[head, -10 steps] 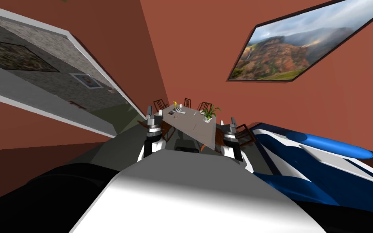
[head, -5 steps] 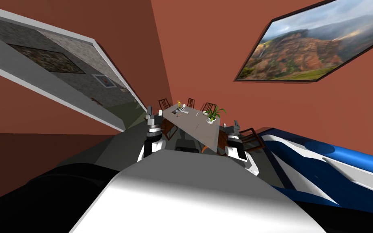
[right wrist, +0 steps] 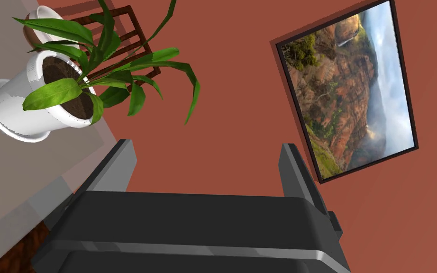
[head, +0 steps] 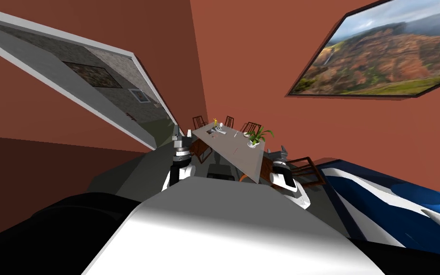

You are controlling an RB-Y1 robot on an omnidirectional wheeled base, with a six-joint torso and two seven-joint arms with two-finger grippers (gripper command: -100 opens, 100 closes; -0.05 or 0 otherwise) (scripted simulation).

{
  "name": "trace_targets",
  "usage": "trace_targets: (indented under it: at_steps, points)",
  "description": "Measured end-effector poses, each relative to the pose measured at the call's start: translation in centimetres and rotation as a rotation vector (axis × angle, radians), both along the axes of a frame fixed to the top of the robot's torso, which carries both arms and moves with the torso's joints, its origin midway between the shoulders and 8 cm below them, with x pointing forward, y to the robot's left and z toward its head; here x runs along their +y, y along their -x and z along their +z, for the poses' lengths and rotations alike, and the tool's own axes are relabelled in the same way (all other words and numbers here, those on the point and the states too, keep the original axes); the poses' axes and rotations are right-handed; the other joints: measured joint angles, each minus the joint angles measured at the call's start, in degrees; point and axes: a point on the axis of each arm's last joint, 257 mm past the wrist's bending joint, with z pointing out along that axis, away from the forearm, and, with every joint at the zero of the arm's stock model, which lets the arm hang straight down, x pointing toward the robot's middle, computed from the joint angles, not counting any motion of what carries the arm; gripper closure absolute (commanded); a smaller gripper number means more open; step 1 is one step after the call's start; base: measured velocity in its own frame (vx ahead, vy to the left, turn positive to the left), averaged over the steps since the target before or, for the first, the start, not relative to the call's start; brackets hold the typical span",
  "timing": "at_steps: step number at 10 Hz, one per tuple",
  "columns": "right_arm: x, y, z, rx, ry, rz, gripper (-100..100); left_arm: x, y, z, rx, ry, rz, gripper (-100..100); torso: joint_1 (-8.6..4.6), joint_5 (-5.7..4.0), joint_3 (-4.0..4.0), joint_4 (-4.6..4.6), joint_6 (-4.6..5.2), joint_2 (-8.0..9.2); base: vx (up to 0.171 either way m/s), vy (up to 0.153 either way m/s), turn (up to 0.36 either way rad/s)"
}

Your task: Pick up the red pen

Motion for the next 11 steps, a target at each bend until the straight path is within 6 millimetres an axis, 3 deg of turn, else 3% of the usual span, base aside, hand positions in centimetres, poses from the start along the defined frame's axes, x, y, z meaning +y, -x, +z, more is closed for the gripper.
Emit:
trace_targets:
  at_steps: [3, 5, 11]
  points:
    - [-3.4, 0.5, -2.6, 0.05, -0.093, -0.064, -100, 0.0, 0.0, 0.0, 0.0, 0.0, 0.0, 0, 0.01, 0.0, -0.01, 0.0, 0.02, -0.02, -0.002, 0.006, 0.098]
    - [-6.8, 1.1, -4.3, 0.082, -0.16, -0.12, -100, 0.0, 0.0, 0.0, 0.0, 0.0, 0.0, 0, 0.01, 0.0, -0.02, -0.01, 0.0, -0.03, 0.0, 0.007, 0.182]
    - [-14.0, 5.2, -9.7, 0.147, -0.385, -0.304, -100, 0.0, 0.0, 0.0, 0.0, 0.0, 0.0, 0, 0.05, 0.02, -0.03, -0.01, -0.03, -0.06, 0.006, 0.008, 0.157]
